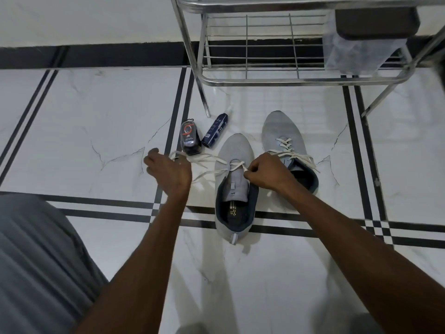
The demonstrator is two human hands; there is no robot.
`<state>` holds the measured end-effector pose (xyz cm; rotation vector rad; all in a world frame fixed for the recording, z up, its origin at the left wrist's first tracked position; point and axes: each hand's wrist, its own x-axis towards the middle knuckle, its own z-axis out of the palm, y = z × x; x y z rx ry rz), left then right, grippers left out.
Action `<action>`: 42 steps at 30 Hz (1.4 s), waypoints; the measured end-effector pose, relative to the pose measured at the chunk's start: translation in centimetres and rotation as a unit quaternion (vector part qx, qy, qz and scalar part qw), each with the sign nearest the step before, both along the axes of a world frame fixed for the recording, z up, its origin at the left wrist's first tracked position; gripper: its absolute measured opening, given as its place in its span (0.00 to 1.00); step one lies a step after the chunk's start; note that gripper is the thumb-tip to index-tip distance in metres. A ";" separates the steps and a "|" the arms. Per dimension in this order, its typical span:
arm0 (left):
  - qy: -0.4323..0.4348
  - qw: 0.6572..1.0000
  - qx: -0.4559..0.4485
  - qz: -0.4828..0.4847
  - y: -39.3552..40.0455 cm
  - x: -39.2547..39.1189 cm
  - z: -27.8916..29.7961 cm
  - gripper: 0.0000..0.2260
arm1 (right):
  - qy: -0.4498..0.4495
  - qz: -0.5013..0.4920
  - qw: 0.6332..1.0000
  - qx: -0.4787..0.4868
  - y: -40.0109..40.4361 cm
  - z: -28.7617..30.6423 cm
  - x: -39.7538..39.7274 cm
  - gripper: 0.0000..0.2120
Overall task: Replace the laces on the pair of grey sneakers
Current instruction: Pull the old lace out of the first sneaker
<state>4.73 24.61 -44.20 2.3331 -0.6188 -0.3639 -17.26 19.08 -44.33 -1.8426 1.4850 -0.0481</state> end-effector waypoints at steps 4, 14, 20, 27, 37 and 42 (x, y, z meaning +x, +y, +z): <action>-0.034 0.977 -0.046 -0.207 1.2 -3.8 -0.9 0.20 | 0.019 0.011 0.998 -0.051 -0.2 -0.2 0.7 0.09; 0.040 0.942 -0.040 -0.331 2.5 -5.6 -2.6 0.07 | 0.042 0.145 0.976 -0.156 0.0 -1.5 3.6 0.10; 0.067 0.952 -0.058 -0.293 2.9 -4.9 -3.0 0.05 | -0.028 -0.095 0.970 -0.224 -1.6 -1.2 2.6 0.07; 0.081 0.952 -0.056 -0.289 2.7 -5.0 -3.5 0.06 | 0.033 0.121 0.983 -0.133 -0.8 -1.8 3.2 0.11; 0.104 0.952 -0.072 -0.278 2.9 -4.9 -3.4 0.05 | -0.057 -0.219 0.926 -0.301 -3.6 0.1 0.8 0.07; 0.105 0.951 -0.070 -0.281 3.2 -5.1 -3.6 0.05 | -0.036 -0.073 0.967 -0.243 -2.9 -0.2 0.6 0.13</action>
